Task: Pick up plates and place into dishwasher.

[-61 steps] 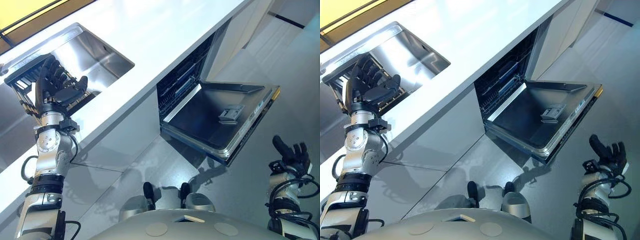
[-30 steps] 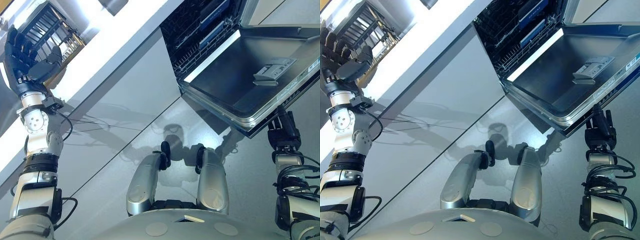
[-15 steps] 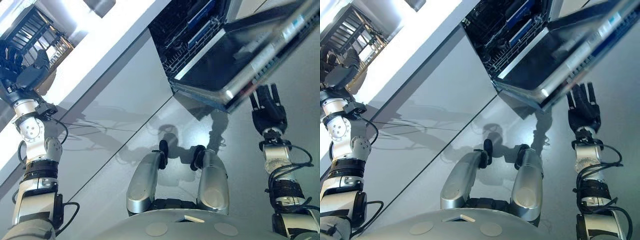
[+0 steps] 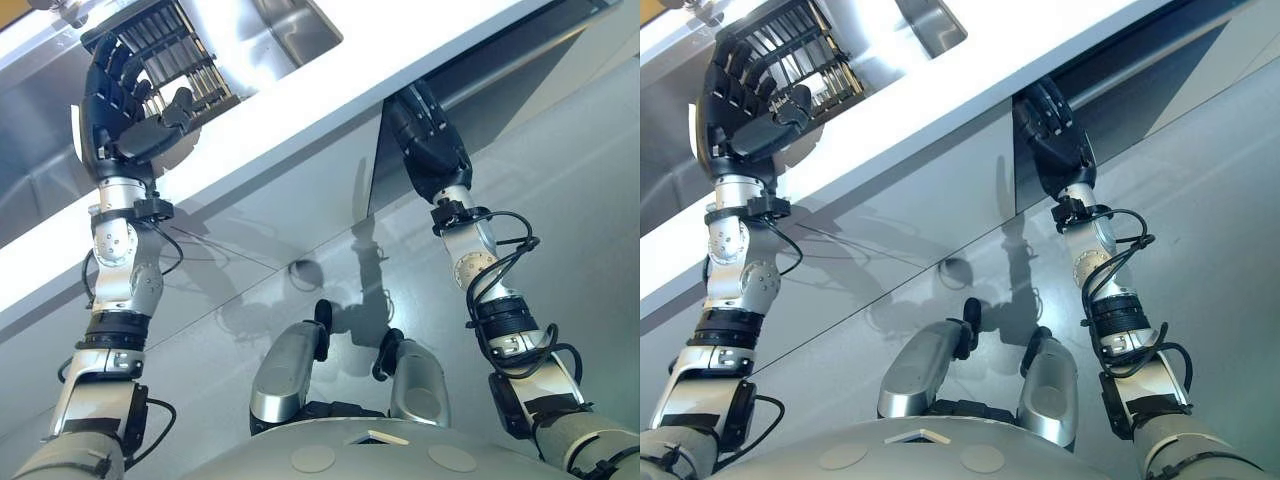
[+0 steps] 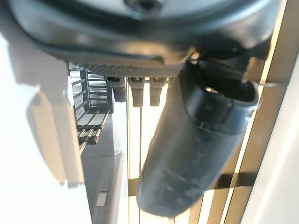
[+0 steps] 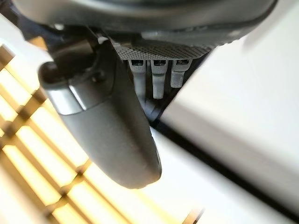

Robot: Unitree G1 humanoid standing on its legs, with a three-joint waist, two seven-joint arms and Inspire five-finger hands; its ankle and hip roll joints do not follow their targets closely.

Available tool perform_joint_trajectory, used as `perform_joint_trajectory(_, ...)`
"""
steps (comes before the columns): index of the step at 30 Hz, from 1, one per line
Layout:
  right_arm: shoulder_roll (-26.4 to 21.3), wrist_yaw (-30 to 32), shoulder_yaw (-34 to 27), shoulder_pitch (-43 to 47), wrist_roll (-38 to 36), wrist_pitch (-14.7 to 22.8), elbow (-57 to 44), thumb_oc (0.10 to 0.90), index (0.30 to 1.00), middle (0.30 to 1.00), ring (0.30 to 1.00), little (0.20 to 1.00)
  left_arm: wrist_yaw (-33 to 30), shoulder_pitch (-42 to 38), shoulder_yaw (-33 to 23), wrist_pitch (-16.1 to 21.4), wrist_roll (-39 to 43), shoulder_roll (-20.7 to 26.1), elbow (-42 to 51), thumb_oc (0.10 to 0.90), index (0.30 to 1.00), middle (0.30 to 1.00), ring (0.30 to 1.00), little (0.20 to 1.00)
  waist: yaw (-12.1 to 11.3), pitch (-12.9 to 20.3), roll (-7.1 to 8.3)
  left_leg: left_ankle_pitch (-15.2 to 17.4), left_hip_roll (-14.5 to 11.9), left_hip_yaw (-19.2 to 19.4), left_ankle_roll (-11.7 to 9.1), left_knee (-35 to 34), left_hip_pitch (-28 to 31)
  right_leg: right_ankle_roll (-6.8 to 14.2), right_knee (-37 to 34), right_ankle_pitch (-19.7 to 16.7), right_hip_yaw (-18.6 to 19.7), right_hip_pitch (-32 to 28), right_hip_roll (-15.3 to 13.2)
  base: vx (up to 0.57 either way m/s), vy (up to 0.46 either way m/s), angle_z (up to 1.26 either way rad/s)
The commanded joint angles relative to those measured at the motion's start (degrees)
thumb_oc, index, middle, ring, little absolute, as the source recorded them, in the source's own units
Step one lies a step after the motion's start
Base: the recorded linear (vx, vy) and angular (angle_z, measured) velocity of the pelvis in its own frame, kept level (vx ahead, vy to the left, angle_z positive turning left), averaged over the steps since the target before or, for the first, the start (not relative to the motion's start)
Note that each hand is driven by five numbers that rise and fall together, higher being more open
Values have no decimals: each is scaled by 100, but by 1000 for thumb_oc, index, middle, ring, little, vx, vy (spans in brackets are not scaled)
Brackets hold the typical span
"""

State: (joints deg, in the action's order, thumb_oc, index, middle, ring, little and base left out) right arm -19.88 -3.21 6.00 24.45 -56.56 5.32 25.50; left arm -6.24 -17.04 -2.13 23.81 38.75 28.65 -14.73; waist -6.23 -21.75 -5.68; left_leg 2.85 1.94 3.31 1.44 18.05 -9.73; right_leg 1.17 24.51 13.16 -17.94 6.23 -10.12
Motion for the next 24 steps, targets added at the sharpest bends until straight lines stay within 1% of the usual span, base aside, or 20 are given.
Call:
perform_joint_trajectory(1,76,166,-402,-137,717,862,-62,800,900,900,900,900,17,256,-330,320,92,121,40,800,900,900,900,900,-3,634,274,709,347,363,314,-360,583,349,-764,-581,223,-49,6,-2,51,-7)
perform_joint_trajectory(3,46,263,-562,-410,1099,978,165,800,900,900,900,900,62,357,-370,373,103,39,39,800,900,900,900,900,41,709,282,725,341,393,307,-462,684,367,-892,-582,249,-151,48,-3,37,-10)
perform_joint_trajectory(6,50,182,-729,-992,1566,1090,460,800,900,900,900,900,155,551,-485,471,145,-129,54,800,900,900,900,900,125,842,305,704,315,437,288,-698,850,381,-1101,-572,278,-301,124,-38,6,-8)
perform_joint_trajectory(7,70,78,-770,-1189,1728,1096,544,800,900,900,900,900,180,621,-534,496,160,-210,74,800,900,900,900,900,155,903,318,660,297,460,282,-786,867,375,-1181,-606,283,-311,153,-66,-25,-12)
perform_joint_trajectory(9,140,60,-801,-1560,2170,1099,724,800,900,900,900,900,122,763,-609,558,64,-347,132,800,900,900,900,900,222,1032,349,603,266,495,253,-979,950,379,-1305,-606,299,-371,225,-65,-54,-20)
perform_joint_trajectory(10,180,-34,-804,-1787,2366,1065,880,800,900,900,900,900,132,847,-679,551,52,-413,160,800,900,900,900,900,264,1104,374,590,249,507,234,-1096,1029,381,-1362,-564,311,-437,268,-56,-68,-23)
perform_joint_trajectory(11,186,-50,-805,-1856,2427,1002,939,800,900,900,900,900,125,879,-710,556,27,-438,180,800,900,900,900,900,277,1147,385,537,237,521,223,-1154,1023,370,-1420,-602,315,-437,293,-66,-100,-19)
perform_joint_trajectory(13,220,-305,-809,-2154,3026,991,1480,800,900,900,900,900,102,938,-840,538,-7,-512,229,800,900,900,900,900,345,1271,428,434,178,564,169,-1429,1128,345,-1559,-590,307,-518,409,-86,-145,-16)
perform_joint_trajectory(14,206,-390,-764,-2287,3467,1106,1835,800,900,900,900,900,88,934,-887,517,-1,-526,222,800,900,900,900,900,381,1333,446,371,149,583,127,-1599,1211,328,-1650,-581,294,-588,480,-74,-160,-16)
perform_joint_trajectory(15,172,-433,-717,-2344,3745,1128,2028,800,900,900,900,900,113,919,-917,507,21,-531,212,800,900,900,900,900,401,1366,459,329,124,592,98,-1707,1263,316,-1716,-582,291,-639,528,-70,-155,-10)
perform_joint_trajectory(16,154,-481,-675,-2402,3827,1104,2165,800,900,900,900,900,115,895,-943,493,21,-540,210,800,900,900,900,900,413,1399,476,307,107,601,81,-1765,1282,303,-1761,-580,291,-666,566,-74,-158,-11)
perform_joint_trajectory(18,86,-567,-597,-2523,4414,1069,2557,800,900,900,900,900,119,867,-995,480,60,-557,231,800,900,900,900,900,456,1465,509,235,54,618,12,-1924,1362,266,-1906,-585,283,-766,674,-86,-158,-7)
perform_joint_trajectory(19,60,-582,-555,-2540,4489,1078,2699,800,900,900,900,900,124,849,-997,491,73,-555,219,800,900,900,900,900,467,1479,515,220,39,627,-8,-1957,1385,254,-1945,-587,278,-795,700,-86,-134,-6)
perform_joint_trajectory(21,31,-645,-475,-2609,4689,903,3068,800,900,900,900,900,128,795,-1010,478,164,-549,220,800,900,900,900,900,506,1518,527,187,-2,652,-64,-2012,1439,219,-2056,-600,276,-875,774,-82,-129,-6)
perform_joint_trajectory(22,25,-678,-462,-2639,4748,885,3259,800,900,900,900,900,135,772,-1025,467,167,-549,222,800,900,900,900,900,524,1536,532,184,-18,668,-87,-2016,1459,205,-2109,-605,277,-915,804,-75,-121,-6)
perform_joint_trajectory(24,17,-779,-405,-2687,5088,827,3572,800,900,900,900,900,150,725,-1034,443,232,-540,253,800,900,900,900,900,553,1568,534,179,-54,691,-128,-2018,1488,175,-2196,-612,288,-984,854,-70,-118,-3)
